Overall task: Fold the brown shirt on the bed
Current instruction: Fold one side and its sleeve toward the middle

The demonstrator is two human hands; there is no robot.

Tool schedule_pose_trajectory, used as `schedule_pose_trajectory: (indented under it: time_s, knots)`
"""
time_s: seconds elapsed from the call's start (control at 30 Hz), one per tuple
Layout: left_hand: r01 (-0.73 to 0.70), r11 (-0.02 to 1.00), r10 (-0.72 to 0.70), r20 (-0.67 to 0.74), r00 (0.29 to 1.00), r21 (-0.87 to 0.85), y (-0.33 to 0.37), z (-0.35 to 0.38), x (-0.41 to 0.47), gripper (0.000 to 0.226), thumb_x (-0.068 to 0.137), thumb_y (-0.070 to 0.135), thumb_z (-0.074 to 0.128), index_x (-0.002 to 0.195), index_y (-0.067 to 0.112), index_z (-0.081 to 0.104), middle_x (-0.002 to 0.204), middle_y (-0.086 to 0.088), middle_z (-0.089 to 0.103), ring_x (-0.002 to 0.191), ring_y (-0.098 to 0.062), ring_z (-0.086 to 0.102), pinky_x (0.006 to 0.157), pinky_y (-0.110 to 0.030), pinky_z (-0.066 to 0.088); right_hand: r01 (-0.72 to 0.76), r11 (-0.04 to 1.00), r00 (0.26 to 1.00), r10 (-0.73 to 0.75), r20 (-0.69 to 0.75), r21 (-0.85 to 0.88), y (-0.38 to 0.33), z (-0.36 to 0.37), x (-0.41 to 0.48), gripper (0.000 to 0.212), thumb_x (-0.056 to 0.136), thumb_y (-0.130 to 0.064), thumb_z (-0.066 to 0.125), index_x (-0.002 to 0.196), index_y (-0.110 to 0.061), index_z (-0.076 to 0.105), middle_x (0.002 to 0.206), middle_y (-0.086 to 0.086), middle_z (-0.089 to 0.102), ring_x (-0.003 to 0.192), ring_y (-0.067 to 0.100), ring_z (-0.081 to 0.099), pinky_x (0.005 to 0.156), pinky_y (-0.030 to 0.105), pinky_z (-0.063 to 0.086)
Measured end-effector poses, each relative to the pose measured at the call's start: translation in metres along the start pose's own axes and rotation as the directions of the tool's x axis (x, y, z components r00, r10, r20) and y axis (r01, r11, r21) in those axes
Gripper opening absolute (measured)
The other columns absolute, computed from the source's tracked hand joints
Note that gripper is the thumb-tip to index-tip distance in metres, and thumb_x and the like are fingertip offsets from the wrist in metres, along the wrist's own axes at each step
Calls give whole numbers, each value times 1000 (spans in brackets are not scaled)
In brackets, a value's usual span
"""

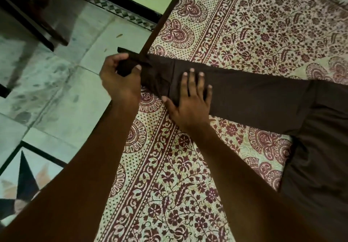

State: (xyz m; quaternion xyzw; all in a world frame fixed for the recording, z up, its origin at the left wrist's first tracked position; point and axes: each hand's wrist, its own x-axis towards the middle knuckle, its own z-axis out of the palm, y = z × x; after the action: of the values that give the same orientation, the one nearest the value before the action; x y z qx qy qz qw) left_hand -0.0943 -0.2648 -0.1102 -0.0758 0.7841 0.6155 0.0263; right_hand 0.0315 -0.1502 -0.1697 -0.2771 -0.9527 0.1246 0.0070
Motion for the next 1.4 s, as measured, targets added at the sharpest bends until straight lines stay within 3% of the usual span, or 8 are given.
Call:
schedule_pose_trajectory:
  time_s: [0.17, 0.33, 0.4, 0.47, 0.67, 0.97, 1.2, 1.4]
  knots:
    - [-51, 996, 76, 383, 921, -75, 33, 22, -37, 59, 78, -10, 81, 126, 10, 54, 104, 14, 70, 95, -5, 76, 75, -22, 62, 93, 856, 994, -48, -101, 509, -2, -18, 6, 94, 96, -50, 59, 166, -8, 12, 152, 15, 54, 139, 26, 54, 116, 48, 42]
    - [-30, 981, 140, 598, 789, -190, 47, 37, -72, 33, 90, -1, 69, 123, -5, 66, 104, -18, 78, 102, -26, 77, 91, -39, 63, -110, 197, 872, 489, 0, 974, 25, -47, 17, 41, 85, -11, 69, 126, -5, 67, 99, 0, 75, 92, 12, 71, 88, 39, 59]
    - [-71, 976, 184, 608, 772, -204, 43, 40, -87, 44, 78, -3, 65, 122, -5, 66, 116, -20, 75, 113, -31, 72, 100, -45, 58, -162, -137, 826, 524, 210, 977, 45, -61, 12, 5, 93, -9, 69, 98, -8, 71, 76, 1, 69, 71, 17, 65, 70, 39, 53]
    - [-246, 967, 235, 611, 756, -68, 33, 49, -102, 59, 67, 2, 66, 126, 5, 65, 130, -12, 69, 123, -27, 64, 104, -45, 55, -214, -342, 780, 504, 370, 915, 67, -75, 0, 22, 100, -3, 61, 83, -16, 58, 59, -4, 51, 53, 11, 46, 58, 33, 37]
    - [-617, 731, 150, 813, 563, 292, 1, 117, -173, 102, 75, 43, 73, 161, 19, 24, 159, -12, 40, 143, -36, 42, 113, -54, 43, -83, -595, 822, 412, 392, 799, 148, -127, -56, 21, 105, -3, 47, 108, -12, 66, 101, 8, 73, 88, 21, 73, 78, 34, 63]
    - [-736, 582, 177, 829, 530, 346, -5, 205, -274, 82, 86, 2, 59, 162, 20, 35, 172, -7, 26, 155, -36, 30, 121, -60, 33, 220, -626, 775, 578, 255, 748, 316, -186, -128, 60, 88, -23, 76, 140, 2, 60, 145, 22, 60, 138, 32, 56, 117, 49, 46]
    - [-791, 454, 153, 839, 523, 411, -2, 254, -337, 77, 95, 14, 59, 165, 22, 27, 174, -6, 18, 160, -29, 15, 127, -53, 16, 311, -471, 452, 837, 307, 825, 432, -219, -162, 47, 85, 14, 74, 127, 2, 54, 108, 18, 75, 87, 27, 77, 69, 42, 65]
    - [-775, 427, 140, 813, 565, 465, 1, 297, -380, 79, 96, 17, 59, 166, 23, 22, 175, -7, 11, 162, -30, 8, 128, -55, 11, 284, -436, 418, 858, 298, 854, 517, -222, -183, 46, 84, 21, 67, 107, -11, 44, 114, 19, 67, 95, 30, 72, 87, 53, 63]
